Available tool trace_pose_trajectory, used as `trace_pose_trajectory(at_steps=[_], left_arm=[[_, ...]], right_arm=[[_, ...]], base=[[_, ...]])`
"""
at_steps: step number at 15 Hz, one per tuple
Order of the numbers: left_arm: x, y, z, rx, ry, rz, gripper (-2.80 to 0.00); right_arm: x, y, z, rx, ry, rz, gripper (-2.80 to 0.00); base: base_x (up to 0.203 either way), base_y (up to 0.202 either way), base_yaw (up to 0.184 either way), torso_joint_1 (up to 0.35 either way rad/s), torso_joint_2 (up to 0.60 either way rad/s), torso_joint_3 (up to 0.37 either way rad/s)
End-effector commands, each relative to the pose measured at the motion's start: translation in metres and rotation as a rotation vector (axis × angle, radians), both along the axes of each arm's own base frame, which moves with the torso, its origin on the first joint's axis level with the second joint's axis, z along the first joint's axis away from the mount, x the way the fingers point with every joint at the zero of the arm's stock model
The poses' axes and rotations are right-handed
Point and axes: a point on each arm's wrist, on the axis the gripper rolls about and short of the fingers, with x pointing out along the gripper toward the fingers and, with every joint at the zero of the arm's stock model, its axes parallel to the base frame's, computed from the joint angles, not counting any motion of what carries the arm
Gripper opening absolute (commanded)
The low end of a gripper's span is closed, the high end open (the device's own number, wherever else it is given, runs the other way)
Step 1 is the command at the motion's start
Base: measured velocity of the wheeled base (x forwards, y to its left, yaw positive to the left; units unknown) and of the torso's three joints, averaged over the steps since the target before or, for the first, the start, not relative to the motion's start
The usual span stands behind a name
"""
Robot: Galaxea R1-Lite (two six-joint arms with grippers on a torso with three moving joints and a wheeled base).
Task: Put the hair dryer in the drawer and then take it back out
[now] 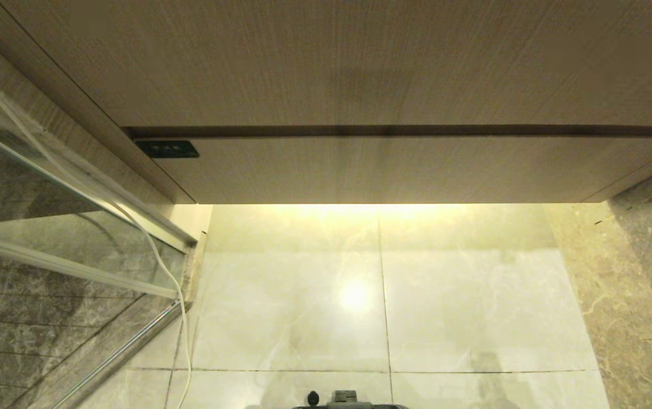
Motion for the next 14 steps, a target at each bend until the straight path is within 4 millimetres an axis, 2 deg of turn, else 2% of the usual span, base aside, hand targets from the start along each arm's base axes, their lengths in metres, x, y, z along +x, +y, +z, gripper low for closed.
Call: trace_pose_trajectory(at_steps=[1,5,8,11,14], left_arm=[[0.0,0.0,0.0,0.0,0.0,0.0,-2.8],[0.0,0.0,0.0,0.0,0.0,0.001,-2.8],[0.0,0.0,0.0,0.0,0.0,0.0,-2.8],[0.0,0.0,0.0,0.0,0.0,-0.001,-2.8],[0.0,0.0,0.0,0.0,0.0,0.001,-2.8]], right_arm=[[-0.048,0.012,-0.019,0.014,-0.122,0.061,-2.8],[-0.082,0.019,-0.079,0.202,-0.264,0.162,-2.8],[-0.097,0.02,-0.108,0.253,-0.369,0.25,-2.8],[-0.106,0.021,-0.117,0.274,-0.509,0.297,-2.8],[-0.109,0.021,-0.124,0.299,-0.534,0.298,-2.8]], base=[[0.0,0.0,0.0,0.0,0.0,0.0],[0.0,0.0,0.0,0.0,0.0,0.0],[0.0,0.0,0.0,0.0,0.0,0.0],[0.0,0.0,0.0,0.0,0.0,0.0],[0.0,0.0,0.0,0.0,0.0,0.0]])
